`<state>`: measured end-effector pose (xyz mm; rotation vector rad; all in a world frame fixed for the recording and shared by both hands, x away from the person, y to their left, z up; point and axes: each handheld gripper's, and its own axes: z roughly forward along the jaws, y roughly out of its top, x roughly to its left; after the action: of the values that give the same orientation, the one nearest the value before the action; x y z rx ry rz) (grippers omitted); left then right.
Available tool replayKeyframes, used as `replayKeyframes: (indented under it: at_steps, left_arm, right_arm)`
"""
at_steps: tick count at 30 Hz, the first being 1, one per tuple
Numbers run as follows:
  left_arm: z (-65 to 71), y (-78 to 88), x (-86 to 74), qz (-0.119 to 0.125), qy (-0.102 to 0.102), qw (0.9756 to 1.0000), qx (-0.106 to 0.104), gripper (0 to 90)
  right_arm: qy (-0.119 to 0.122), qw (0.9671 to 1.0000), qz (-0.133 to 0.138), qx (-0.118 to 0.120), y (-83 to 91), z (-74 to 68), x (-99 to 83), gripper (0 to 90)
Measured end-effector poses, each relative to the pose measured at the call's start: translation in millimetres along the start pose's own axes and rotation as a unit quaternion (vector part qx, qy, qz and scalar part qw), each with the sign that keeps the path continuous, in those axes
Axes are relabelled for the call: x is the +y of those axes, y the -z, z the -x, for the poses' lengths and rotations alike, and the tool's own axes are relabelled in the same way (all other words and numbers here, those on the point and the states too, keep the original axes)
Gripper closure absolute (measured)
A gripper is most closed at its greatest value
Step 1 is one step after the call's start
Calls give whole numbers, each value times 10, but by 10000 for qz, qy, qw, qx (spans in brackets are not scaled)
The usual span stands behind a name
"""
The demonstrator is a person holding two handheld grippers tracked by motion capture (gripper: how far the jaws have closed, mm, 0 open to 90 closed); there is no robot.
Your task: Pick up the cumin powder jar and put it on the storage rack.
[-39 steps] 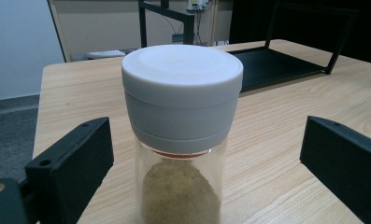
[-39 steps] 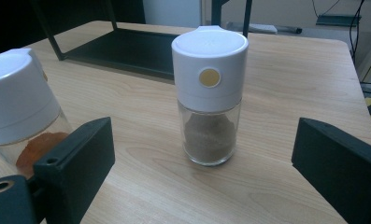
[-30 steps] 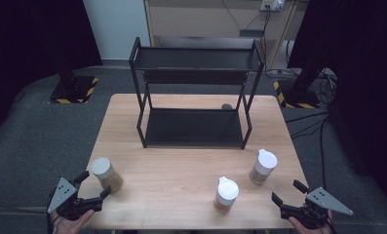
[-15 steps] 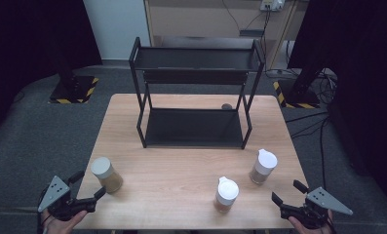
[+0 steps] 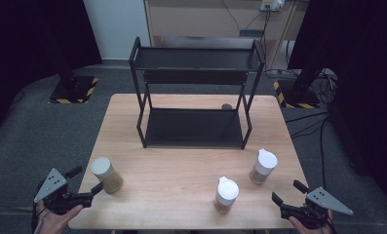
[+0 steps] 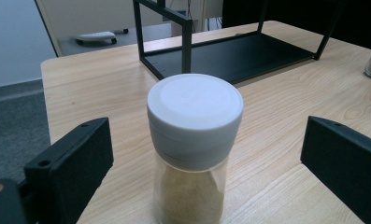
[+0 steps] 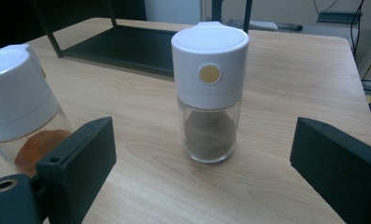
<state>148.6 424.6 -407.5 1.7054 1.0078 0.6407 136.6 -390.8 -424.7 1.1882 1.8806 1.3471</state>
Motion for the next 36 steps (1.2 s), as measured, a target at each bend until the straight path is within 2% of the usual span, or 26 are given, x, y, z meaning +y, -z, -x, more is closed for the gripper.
replayKeyframes:
  at_steps: [4, 9, 13, 18, 23, 26, 28, 36]
  left_arm:
    - [-82, -48, 76, -132, 38, 9998, -127, 14]
    - [-117, -129, 142, -240, -18, 9996, -165, 22]
    - [-132, -183, 164, -261, -66, 9995, -190, 58]
    - [-153, -287, 189, -399, -123, 9989, -213, 87]
    - [-189, -375, 170, -388, -122, 9989, -242, 139]
    - [-187, -411, 158, -354, -203, 9988, -262, 219]
    - [-193, -427, 150, -326, -237, 9987, -298, 309]
    - [-130, -501, 161, -271, -398, 9985, -258, 324]
  right_arm:
    - [-6, 10000, 5, -11, 0, 0, -1, 73]
    - [-6, 10000, 3, -3, 0, 2, -2, 75]
    - [-10, 10000, 5, -9, -1, 2, -3, 75]
    - [-12, 10000, 8, -14, 3, 3, -3, 76]
    - [-12, 10000, 8, -12, 3, 4, -4, 76]
    - [-11, 10000, 8, -20, 5, 1, -3, 76]
    - [-16, 10000, 9, -24, 4, 2, -3, 76]
    - [-10, 10000, 5, -11, 1, 0, -2, 76]
